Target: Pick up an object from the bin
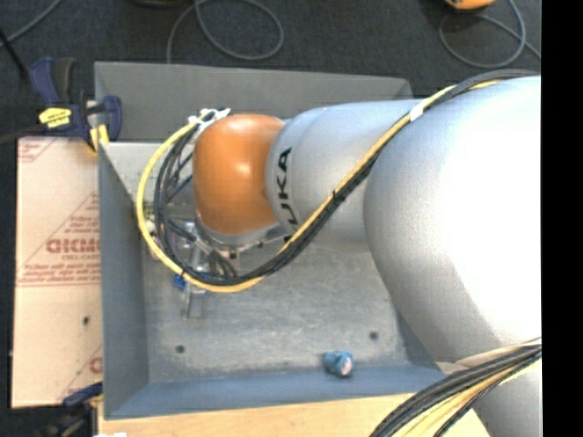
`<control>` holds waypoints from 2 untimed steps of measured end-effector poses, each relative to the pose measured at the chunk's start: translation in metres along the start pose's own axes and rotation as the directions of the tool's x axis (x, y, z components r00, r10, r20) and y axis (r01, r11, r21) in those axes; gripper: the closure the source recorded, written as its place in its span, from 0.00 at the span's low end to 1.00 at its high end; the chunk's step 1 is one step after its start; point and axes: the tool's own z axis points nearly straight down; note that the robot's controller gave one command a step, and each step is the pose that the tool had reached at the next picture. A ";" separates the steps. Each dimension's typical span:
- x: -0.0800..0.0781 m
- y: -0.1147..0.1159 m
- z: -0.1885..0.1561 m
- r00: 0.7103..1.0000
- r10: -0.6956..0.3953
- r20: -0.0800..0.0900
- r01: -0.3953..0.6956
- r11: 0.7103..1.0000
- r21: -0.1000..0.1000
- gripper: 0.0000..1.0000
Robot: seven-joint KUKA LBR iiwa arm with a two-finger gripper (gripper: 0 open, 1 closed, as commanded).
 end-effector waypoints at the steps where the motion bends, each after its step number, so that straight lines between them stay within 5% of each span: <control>1: -0.002 -0.012 0.004 0.980 0.199 -0.003 -0.199 0.980 0.001 0.00; 2: -0.010 -0.024 -0.005 0.996 0.084 -0.001 -0.084 0.996 0.002 0.00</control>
Offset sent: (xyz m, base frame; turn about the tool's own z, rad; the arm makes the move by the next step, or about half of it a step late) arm 0.0270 -0.0459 0.0265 -0.2107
